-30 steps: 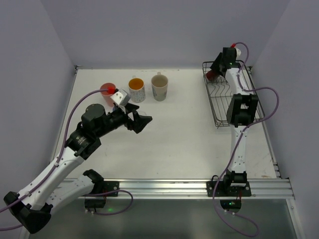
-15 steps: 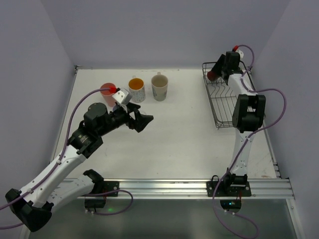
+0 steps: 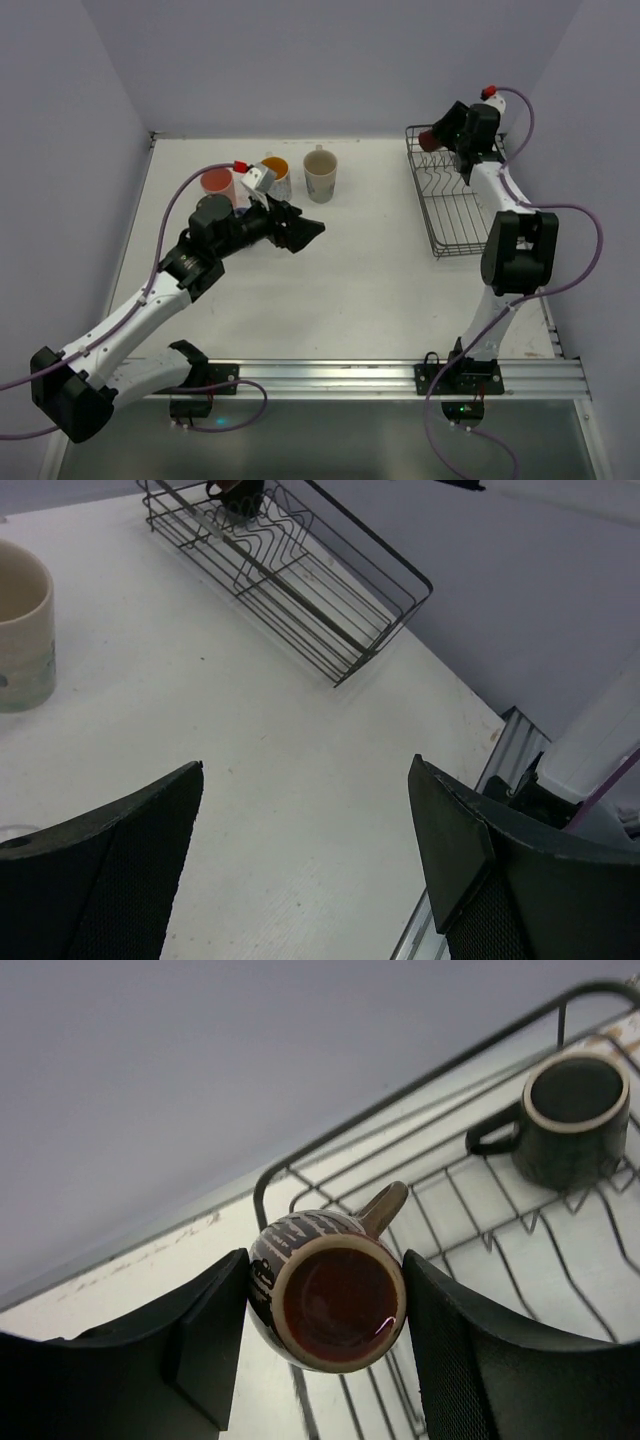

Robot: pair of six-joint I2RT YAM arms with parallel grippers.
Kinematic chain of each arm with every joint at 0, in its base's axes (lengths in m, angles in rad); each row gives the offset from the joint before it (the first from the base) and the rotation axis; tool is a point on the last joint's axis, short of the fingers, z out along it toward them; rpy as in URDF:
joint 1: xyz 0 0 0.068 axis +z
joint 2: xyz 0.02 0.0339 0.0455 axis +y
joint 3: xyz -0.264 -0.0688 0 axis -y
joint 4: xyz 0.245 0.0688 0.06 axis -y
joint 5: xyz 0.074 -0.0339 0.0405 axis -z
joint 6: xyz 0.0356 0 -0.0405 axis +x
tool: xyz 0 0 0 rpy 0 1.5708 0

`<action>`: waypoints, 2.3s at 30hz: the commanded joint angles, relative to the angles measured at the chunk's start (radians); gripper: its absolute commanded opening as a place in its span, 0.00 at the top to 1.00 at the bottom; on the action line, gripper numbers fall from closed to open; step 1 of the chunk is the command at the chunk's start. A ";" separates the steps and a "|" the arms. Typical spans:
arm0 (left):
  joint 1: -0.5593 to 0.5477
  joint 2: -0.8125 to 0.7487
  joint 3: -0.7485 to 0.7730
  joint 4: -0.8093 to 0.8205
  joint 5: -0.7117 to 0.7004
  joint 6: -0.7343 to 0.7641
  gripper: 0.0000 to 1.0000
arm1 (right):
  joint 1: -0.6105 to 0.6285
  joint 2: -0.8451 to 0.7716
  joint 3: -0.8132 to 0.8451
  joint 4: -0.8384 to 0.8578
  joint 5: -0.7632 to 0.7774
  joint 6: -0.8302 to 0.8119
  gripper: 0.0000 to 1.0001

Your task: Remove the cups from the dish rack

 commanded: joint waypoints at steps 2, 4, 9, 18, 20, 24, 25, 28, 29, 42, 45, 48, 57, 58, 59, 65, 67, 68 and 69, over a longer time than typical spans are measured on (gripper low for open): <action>-0.005 0.091 0.022 0.222 0.098 -0.162 0.14 | -0.008 -0.231 -0.193 0.207 -0.106 0.137 0.59; -0.008 0.152 0.024 0.309 0.107 -0.216 0.16 | -0.008 -0.347 -0.346 0.263 -0.176 0.192 0.60; -0.018 0.290 0.066 0.436 0.136 -0.276 0.19 | -0.004 -0.544 -0.635 0.470 -0.354 0.383 0.60; -0.034 0.517 0.223 0.489 0.184 -0.326 0.26 | 0.036 -0.748 -1.073 0.834 -0.660 0.691 0.60; -0.038 0.537 0.234 0.509 0.185 -0.340 0.28 | 0.074 -0.771 -1.101 0.875 -0.675 0.720 0.60; -0.049 0.551 0.228 0.495 0.165 -0.349 0.31 | 0.100 -0.803 -1.134 0.898 -0.686 0.739 0.60; -0.054 0.554 0.223 0.489 0.162 -0.349 0.33 | 0.107 -0.805 -1.134 0.900 -0.686 0.740 0.60; -0.063 0.557 0.212 0.466 0.152 -0.351 0.36 | 0.123 -0.808 -1.135 0.909 -0.672 0.745 0.60; -0.064 0.556 0.209 0.451 0.139 -0.349 0.36 | 0.128 -0.806 -1.134 0.907 -0.668 0.745 0.60; -0.090 0.585 0.202 0.516 0.168 -0.366 0.56 | 0.225 -0.705 -1.114 0.976 -0.663 0.786 0.59; -0.090 0.574 0.198 0.516 0.144 -0.360 0.76 | 0.232 -0.687 -1.127 0.995 -0.660 0.797 0.59; -0.090 0.559 0.189 0.496 0.107 -0.340 1.00 | 0.234 -0.674 -1.146 1.019 -0.671 0.815 0.54; -0.090 0.526 0.286 0.000 -0.176 -0.075 1.00 | 0.228 -0.824 -1.111 0.498 -0.505 0.523 0.01; -0.090 0.536 0.312 -0.064 -0.207 -0.035 1.00 | 0.226 -0.869 -1.104 0.432 -0.461 0.483 0.01; -0.090 0.546 0.323 -0.132 -0.259 -0.023 1.00 | 0.225 -0.889 -1.101 0.345 -0.385 0.422 0.01; -0.090 0.720 0.458 -0.302 -0.329 0.062 1.00 | 0.222 -1.007 -1.054 0.148 -0.204 0.268 0.01; -0.092 0.793 0.514 -0.342 -0.329 0.081 1.00 | 0.223 -1.030 -1.045 0.125 -0.171 0.243 0.01; -0.092 0.813 0.530 -0.355 -0.370 0.085 1.00 | 0.223 -1.047 -1.032 0.114 -0.164 0.236 0.01; -0.092 0.848 0.554 -0.364 -0.387 0.094 1.00 | 0.222 -1.055 -1.026 0.107 -0.152 0.228 0.01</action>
